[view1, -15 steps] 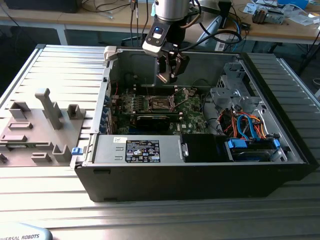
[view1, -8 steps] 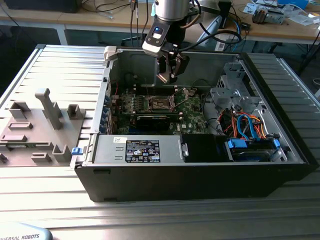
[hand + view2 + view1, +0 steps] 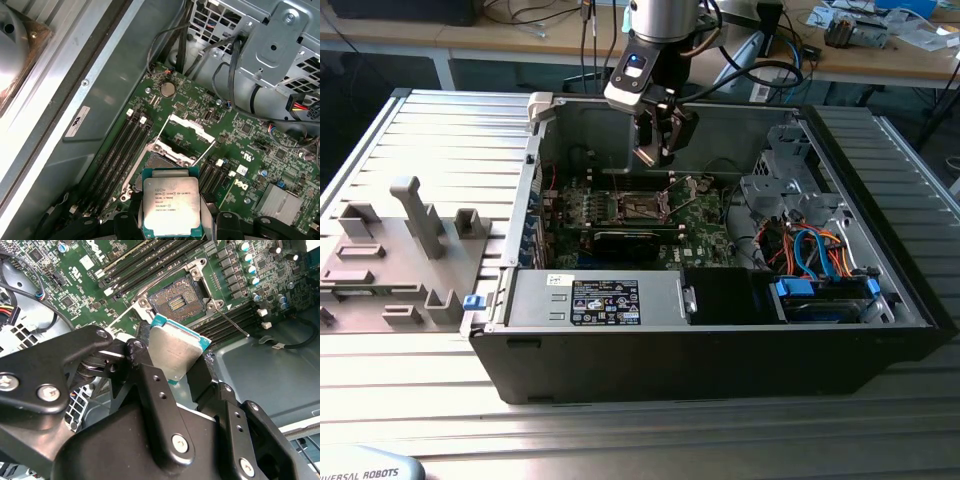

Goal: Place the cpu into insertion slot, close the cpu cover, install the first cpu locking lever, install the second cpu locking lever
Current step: 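Place the cpu into insertion slot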

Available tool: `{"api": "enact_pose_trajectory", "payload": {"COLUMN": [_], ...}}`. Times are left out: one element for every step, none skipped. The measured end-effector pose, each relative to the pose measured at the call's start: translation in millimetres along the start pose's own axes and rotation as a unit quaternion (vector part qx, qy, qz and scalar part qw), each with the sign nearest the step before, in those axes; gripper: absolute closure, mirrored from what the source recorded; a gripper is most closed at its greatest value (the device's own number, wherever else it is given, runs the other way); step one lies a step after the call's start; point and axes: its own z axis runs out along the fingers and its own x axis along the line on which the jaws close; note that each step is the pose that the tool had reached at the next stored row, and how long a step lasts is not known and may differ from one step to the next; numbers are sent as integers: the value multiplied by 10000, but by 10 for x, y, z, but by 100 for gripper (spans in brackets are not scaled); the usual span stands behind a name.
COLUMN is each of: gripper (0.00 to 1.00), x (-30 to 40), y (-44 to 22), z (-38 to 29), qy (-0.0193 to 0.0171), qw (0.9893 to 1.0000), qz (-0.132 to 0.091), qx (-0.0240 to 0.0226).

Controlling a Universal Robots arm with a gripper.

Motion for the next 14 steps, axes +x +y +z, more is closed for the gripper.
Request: {"api": "enact_pose_trajectory", "payload": {"gripper": [46,46,46,46,46,46,46,46,46,46,46,46,46,46], "x": [0,0,0,0,0,0,0,0,0,0,0,0,0,0], "y": [0,0,0,0,-1,-1,-1,-1,-1,-1,-1,-1,-1,-1], "z": [0,0,0,8,15,15,15,15,15,15,16,16,16,16], "qy": [0,0,-1,-3,-6,-6,-6,-7,-7,-7,-7,-8,-8,-8], "qw": [10000,10000,10000,10000,10000,10000,10000,10000,9999,9999,9999,9999,9999,9999], "qz": [2,4,6,51,94,95,97,100,104,108,111,114,117,120], "qx": [0,0,0,0,0,0,0,0,0,0,0,0,0,0]}}
